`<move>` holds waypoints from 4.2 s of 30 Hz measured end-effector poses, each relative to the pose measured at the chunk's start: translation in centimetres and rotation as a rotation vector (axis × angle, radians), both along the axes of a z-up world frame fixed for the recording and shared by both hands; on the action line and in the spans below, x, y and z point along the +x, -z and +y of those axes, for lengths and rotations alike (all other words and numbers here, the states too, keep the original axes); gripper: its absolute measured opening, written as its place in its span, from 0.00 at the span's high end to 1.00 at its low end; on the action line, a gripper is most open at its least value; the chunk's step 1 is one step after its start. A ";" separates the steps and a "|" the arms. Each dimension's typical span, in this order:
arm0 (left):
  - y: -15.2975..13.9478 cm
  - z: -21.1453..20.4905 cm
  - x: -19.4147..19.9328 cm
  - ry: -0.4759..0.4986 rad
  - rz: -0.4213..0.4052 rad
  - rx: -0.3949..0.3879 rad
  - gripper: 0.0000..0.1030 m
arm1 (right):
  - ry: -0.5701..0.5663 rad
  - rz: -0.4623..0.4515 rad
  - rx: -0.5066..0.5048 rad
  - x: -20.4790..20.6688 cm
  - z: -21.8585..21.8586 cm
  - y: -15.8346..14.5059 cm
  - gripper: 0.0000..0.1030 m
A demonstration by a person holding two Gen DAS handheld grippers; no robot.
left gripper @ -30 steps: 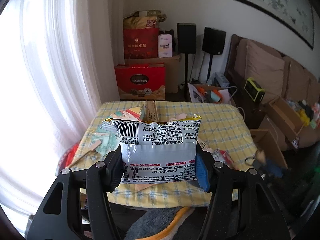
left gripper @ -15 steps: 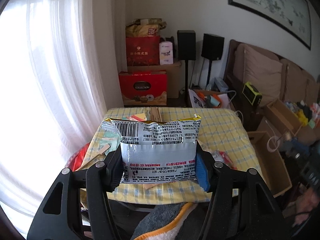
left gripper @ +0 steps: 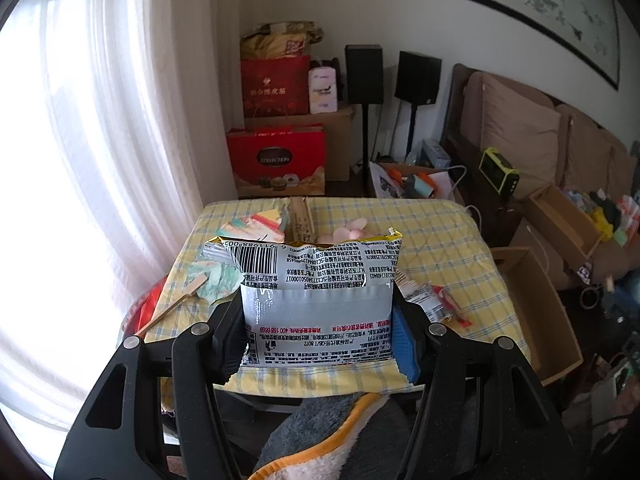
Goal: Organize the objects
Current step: 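Carry the white snack bag and cat board toward the cardboard box with both grippers, then lower the white snack bag into the cardboard box and open the left gripper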
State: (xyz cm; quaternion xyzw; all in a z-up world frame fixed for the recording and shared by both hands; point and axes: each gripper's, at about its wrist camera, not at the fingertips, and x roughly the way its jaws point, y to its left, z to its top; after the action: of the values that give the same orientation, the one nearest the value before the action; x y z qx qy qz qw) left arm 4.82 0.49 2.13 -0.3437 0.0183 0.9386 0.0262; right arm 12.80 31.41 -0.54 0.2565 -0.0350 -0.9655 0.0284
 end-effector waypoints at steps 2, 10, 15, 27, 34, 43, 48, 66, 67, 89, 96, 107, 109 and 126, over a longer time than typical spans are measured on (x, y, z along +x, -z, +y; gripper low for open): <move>-0.2 0.6 0.1 0.004 0.006 -0.006 0.45 | 0.031 -0.018 -0.051 -0.2 1.6 1.5 0.67; -0.1 3.3 0.2 0.022 -0.005 -0.049 0.45 | 0.050 -0.012 -0.081 1.0 3.6 3.1 0.67; -1.9 3.7 0.5 0.000 0.037 -0.064 0.45 | 0.079 0.008 -0.060 2.2 4.4 3.2 0.67; -3.0 6.5 1.5 0.058 0.057 -0.073 0.45 | 0.050 0.011 -0.076 2.4 3.9 2.9 0.67; -3.1 6.1 1.4 0.042 0.056 -0.062 0.45 | 0.065 0.003 -0.084 2.4 4.5 3.2 0.67; -2.8 6.1 1.1 0.043 0.044 -0.056 0.45 | 0.072 -0.015 -0.090 2.1 4.7 3.7 0.67; -2.8 6.4 1.1 0.050 0.044 -0.056 0.45 | 0.073 -0.015 -0.093 2.1 4.8 3.7 0.67; -2.1 7.4 1.5 0.087 0.028 -0.038 0.45 | 0.091 -0.020 -0.103 2.2 5.7 4.0 0.67; -1.9 7.8 1.5 0.097 0.025 -0.039 0.45 | 0.099 -0.024 -0.106 2.1 6.0 4.2 0.67; 2.1 22.4 0.3 0.383 -0.075 0.067 0.45 | 0.297 -0.086 -0.123 2.2 16.0 9.1 0.67; 3.1 27.7 1.2 0.489 -0.106 0.153 0.45 | 0.351 -0.152 -0.150 2.0 18.8 11.5 0.67; 10.3 34.5 -0.3 0.489 -0.150 0.093 0.45 | 0.419 -0.217 -0.196 1.6 21.9 14.9 0.67; 12.6 35.5 -0.4 0.489 -0.196 0.064 0.45 | 0.465 -0.231 -0.233 2.0 22.1 15.3 0.67; 20.8 38.6 0.2 0.507 -0.295 -0.001 0.45 | 0.450 -0.280 -0.232 0.7 22.9 17.1 0.67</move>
State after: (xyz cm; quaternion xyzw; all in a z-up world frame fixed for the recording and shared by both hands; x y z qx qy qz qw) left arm 4.97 39.11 -18.66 -0.4609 0.1002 0.8419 0.2621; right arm 13.51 54.30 -17.63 0.3683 -0.2049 -0.8922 -0.1626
